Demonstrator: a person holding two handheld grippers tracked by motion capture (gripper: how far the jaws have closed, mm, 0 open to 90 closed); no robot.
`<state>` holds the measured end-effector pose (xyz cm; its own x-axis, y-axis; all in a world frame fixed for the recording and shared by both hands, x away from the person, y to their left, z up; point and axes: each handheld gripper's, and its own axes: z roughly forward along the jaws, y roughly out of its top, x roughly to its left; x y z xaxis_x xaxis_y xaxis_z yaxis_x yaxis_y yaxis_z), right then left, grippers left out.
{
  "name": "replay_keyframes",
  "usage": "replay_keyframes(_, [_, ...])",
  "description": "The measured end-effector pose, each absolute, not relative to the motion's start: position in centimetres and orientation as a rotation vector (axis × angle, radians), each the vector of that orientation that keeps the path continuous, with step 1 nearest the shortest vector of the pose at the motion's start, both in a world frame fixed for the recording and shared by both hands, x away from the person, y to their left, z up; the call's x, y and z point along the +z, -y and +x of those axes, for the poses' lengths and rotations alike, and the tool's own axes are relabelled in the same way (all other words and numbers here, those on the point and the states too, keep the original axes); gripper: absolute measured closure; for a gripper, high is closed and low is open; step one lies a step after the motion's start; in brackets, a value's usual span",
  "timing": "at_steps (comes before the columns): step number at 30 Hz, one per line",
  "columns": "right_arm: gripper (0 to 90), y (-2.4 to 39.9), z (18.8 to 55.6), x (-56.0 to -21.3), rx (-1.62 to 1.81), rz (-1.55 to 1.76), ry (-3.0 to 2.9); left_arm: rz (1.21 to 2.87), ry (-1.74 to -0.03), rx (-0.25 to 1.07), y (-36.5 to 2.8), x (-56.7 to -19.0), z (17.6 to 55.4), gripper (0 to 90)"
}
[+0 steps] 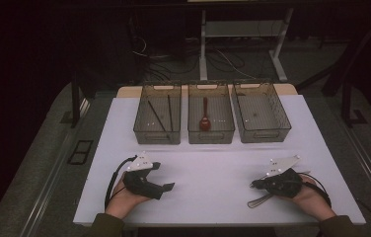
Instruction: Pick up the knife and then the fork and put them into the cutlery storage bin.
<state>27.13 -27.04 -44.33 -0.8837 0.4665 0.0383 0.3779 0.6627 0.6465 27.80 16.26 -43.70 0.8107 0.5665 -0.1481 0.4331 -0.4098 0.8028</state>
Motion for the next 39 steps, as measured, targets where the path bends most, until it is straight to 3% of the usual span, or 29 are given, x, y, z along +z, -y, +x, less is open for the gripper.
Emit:
replay_keyframes(19, [88.9, 24.9, 30.8, -44.5, 1.016, 0.719, -2.709, 2.073, -0.716, 0.189, -15.9, -43.9, 27.8, 0.0])
replay_keyframes(22, [78.0, 25.5, 31.2, -43.5, 1.045, 0.726, -2.753, 2.077, -0.71, 0.185, -15.9, -43.9, 27.8, 0.0])
replay_keyframes(25, [72.8, 26.4, 31.5, -42.4, 1.0, 0.703, -2.764, 2.082, -0.716, 0.171, -15.9, -44.0, 27.8, 0.0])
replay_keyframes(34, [63.0, 29.3, 33.7, -40.9, 0.696, 0.618, -2.867, 2.09, -0.702, 0.159, -15.9, -44.1, 27.8, 0.0])
replay_keyframes(39, [62.3, 30.4, 34.7, -40.9, 0.517, 0.549, -2.934, 2.095, -0.694, 0.154, -15.8, -44.1, 27.8, 0.0])
